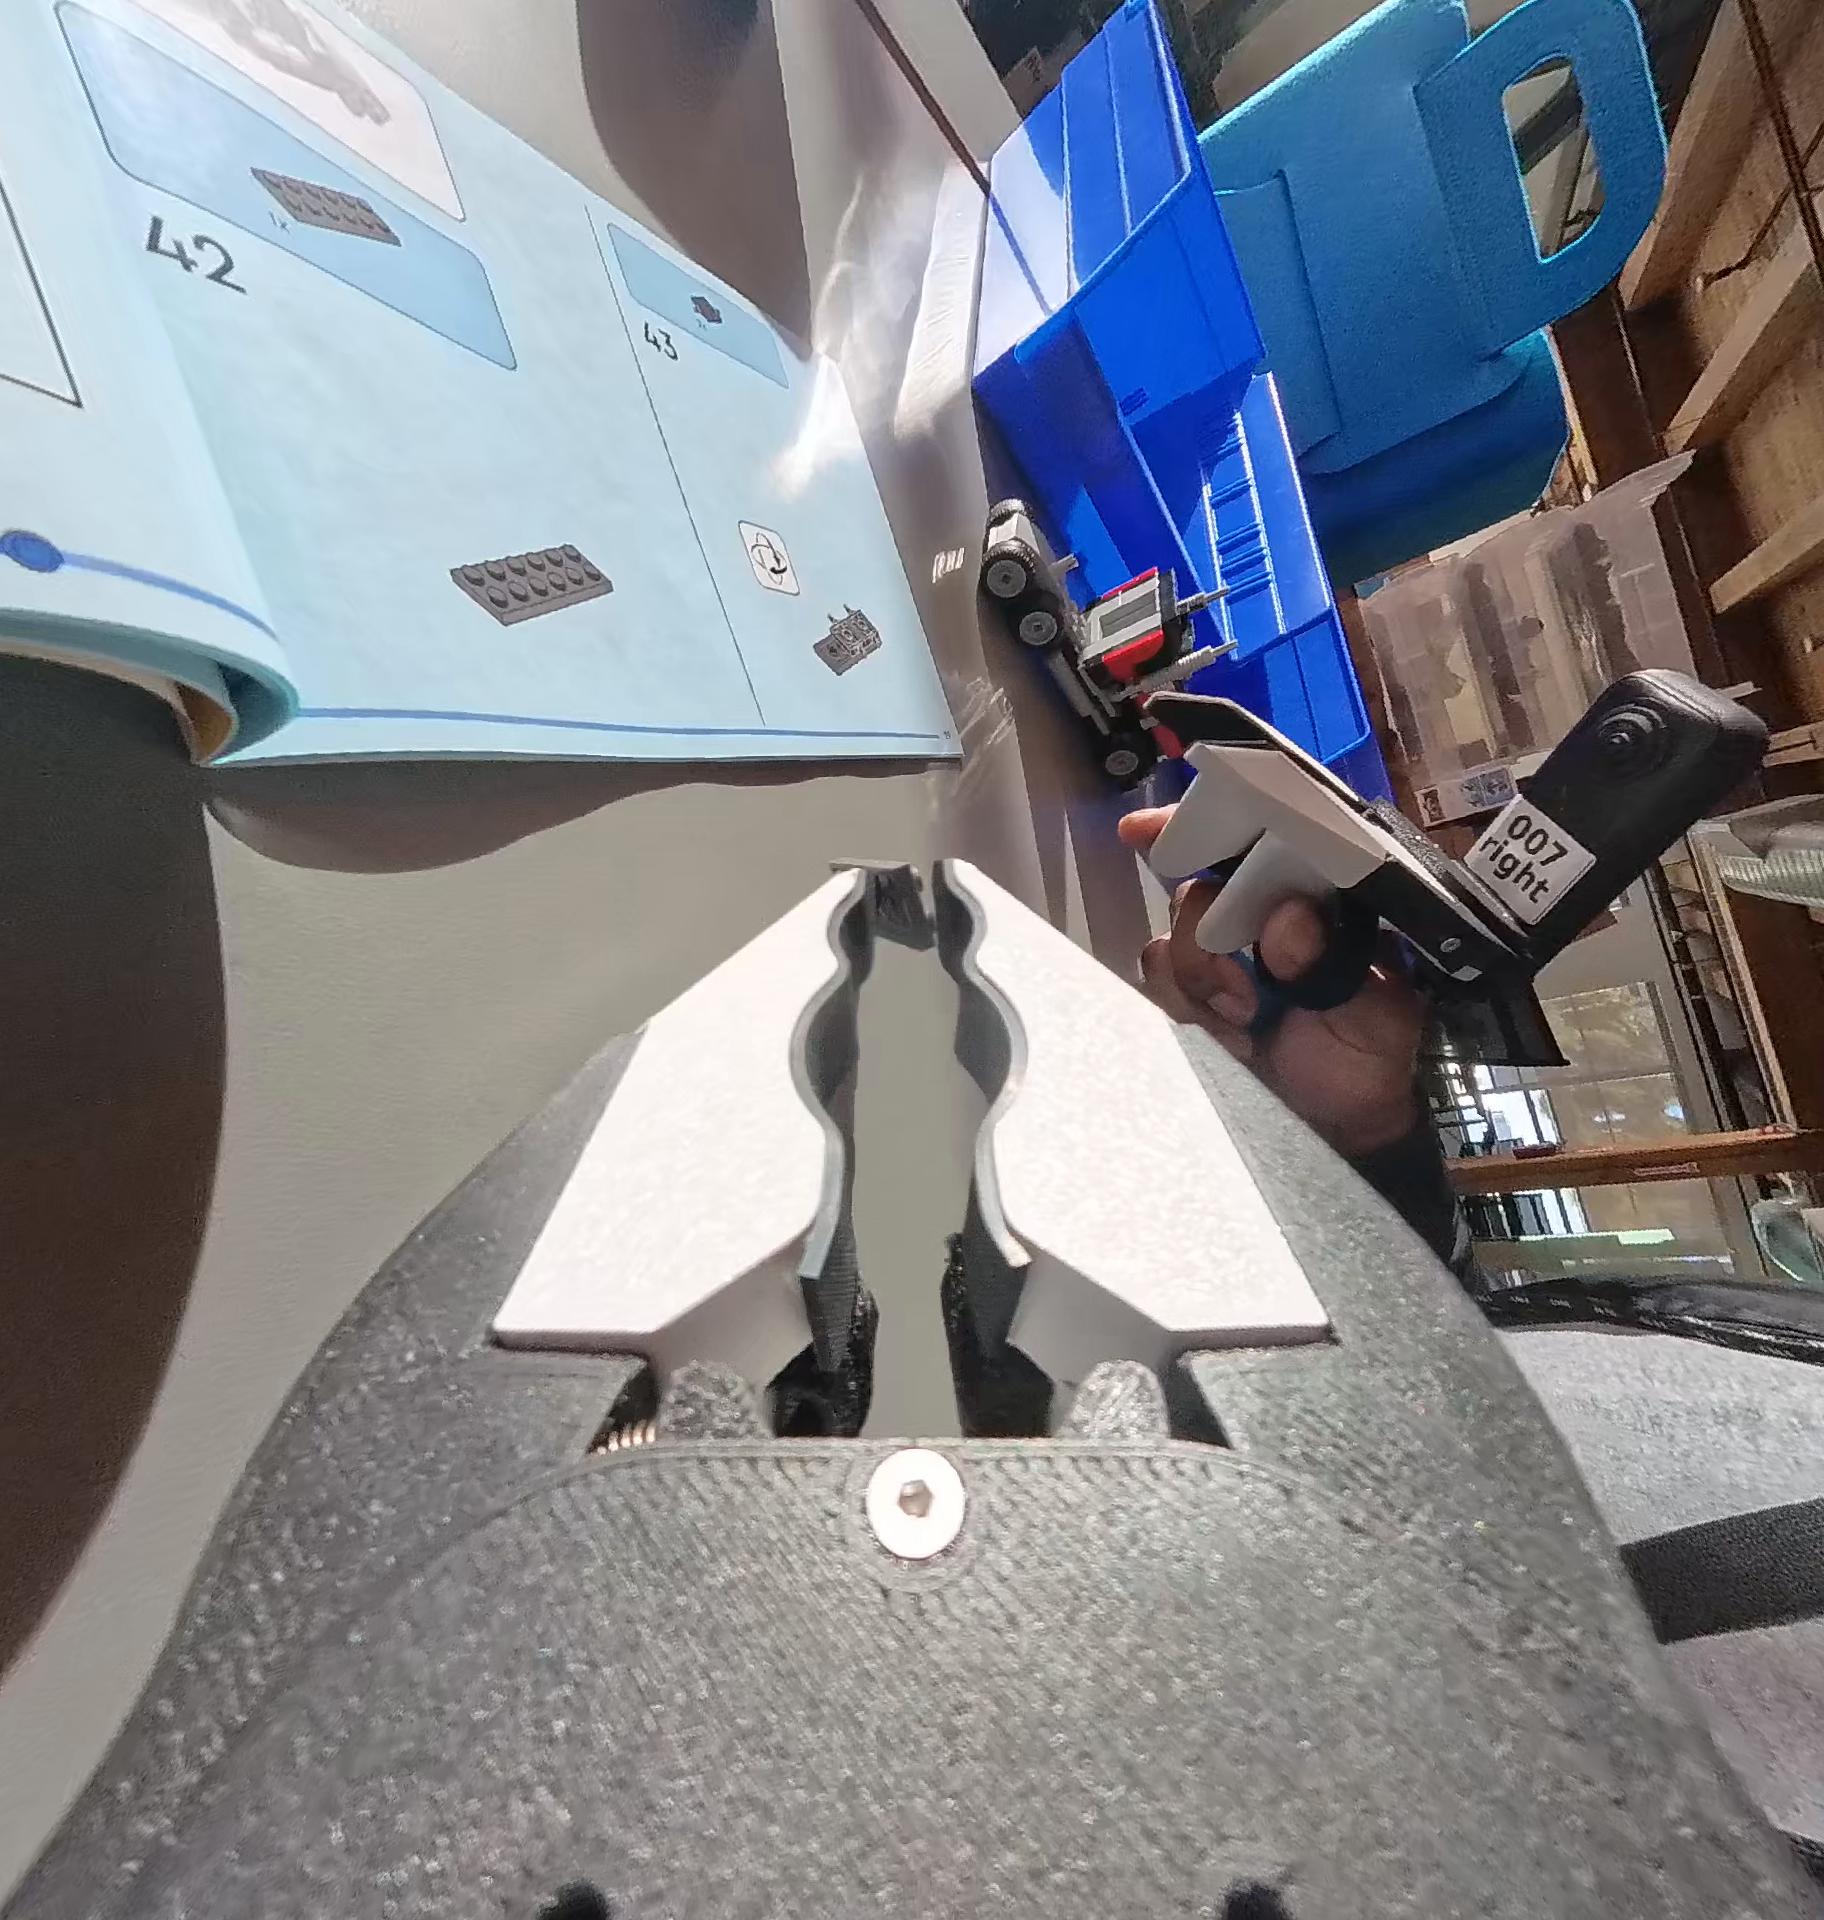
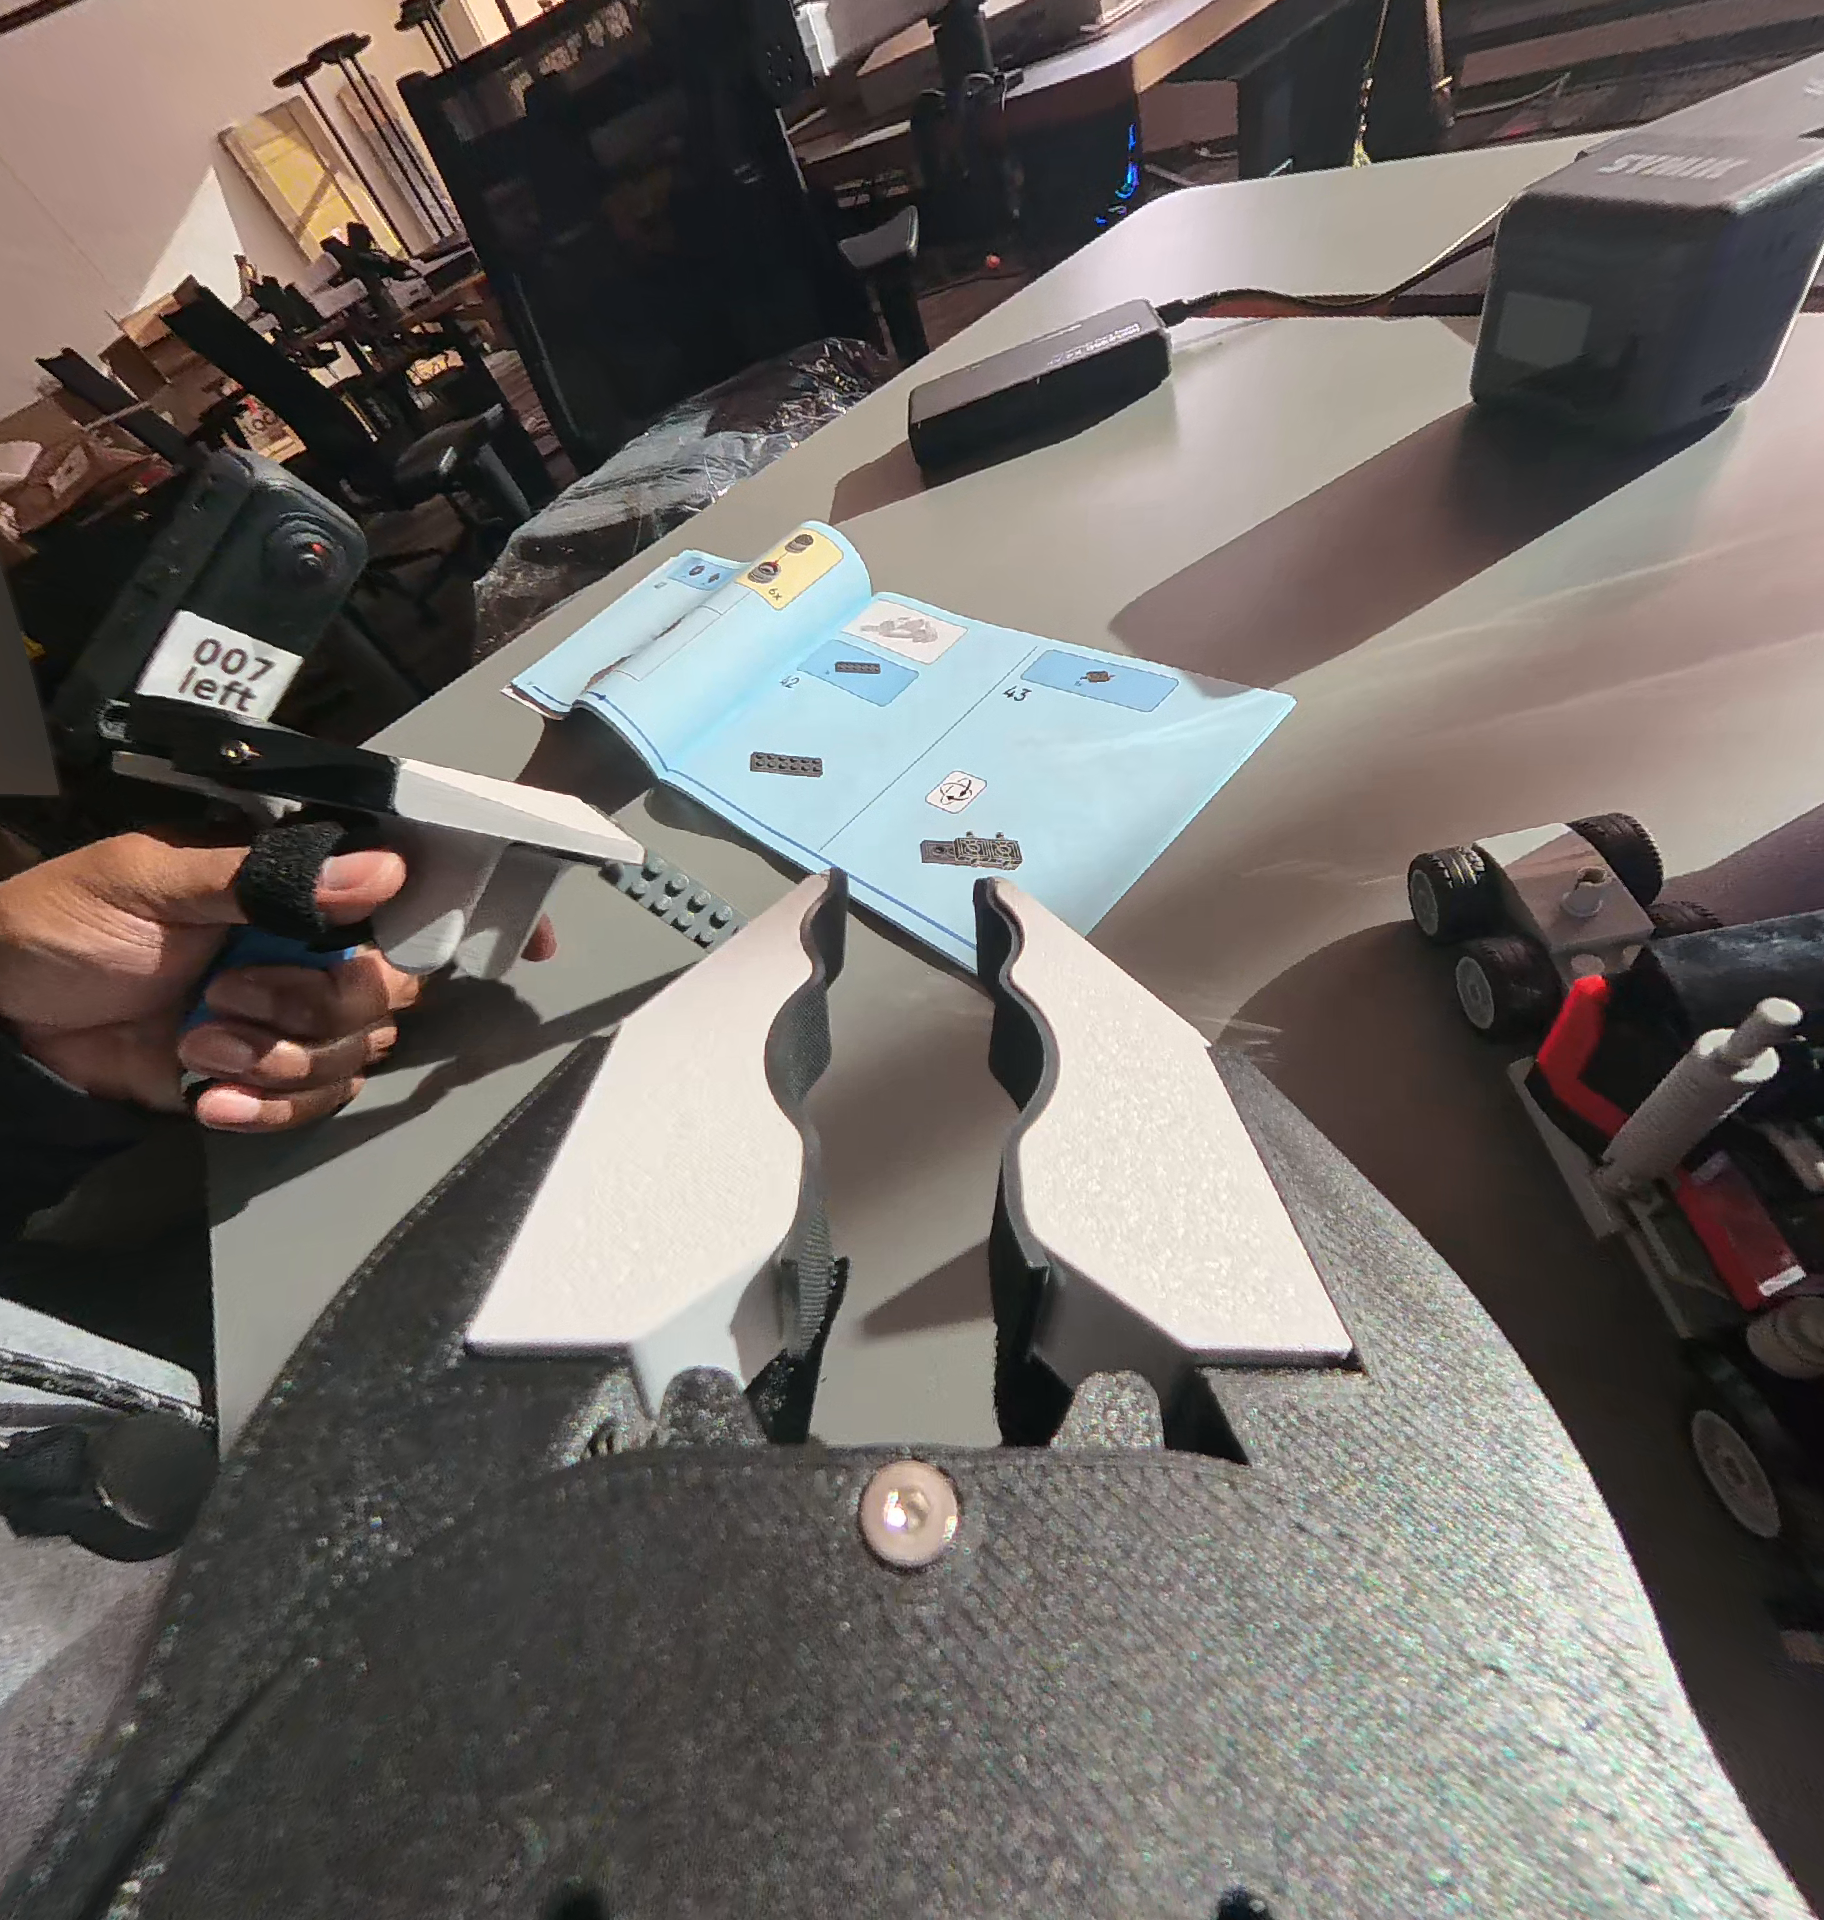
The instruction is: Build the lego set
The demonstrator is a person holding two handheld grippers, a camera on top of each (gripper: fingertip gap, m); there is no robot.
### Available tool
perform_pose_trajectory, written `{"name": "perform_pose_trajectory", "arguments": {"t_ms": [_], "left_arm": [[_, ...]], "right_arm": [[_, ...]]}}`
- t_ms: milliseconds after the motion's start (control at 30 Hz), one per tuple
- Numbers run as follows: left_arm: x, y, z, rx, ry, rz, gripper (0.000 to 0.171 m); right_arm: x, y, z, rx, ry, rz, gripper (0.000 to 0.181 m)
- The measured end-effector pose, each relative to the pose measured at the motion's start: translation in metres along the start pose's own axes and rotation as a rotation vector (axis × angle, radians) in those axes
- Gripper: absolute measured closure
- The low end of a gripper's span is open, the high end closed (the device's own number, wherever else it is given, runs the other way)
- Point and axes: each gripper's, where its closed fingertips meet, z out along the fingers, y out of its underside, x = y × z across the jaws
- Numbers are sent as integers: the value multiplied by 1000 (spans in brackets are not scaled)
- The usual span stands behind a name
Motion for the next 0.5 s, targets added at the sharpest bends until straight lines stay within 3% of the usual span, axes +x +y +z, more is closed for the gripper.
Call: {"name": "perform_pose_trajectory", "arguments": {"t_ms": [333,500], "left_arm": [[19,1,10,-43,17,257,166],[26,-4,17,-5,-92,542,166]], "right_arm": [[-4,-3,-7,36,-1,-16,153],[4,-2,-26,56,89,-81,153]]}}
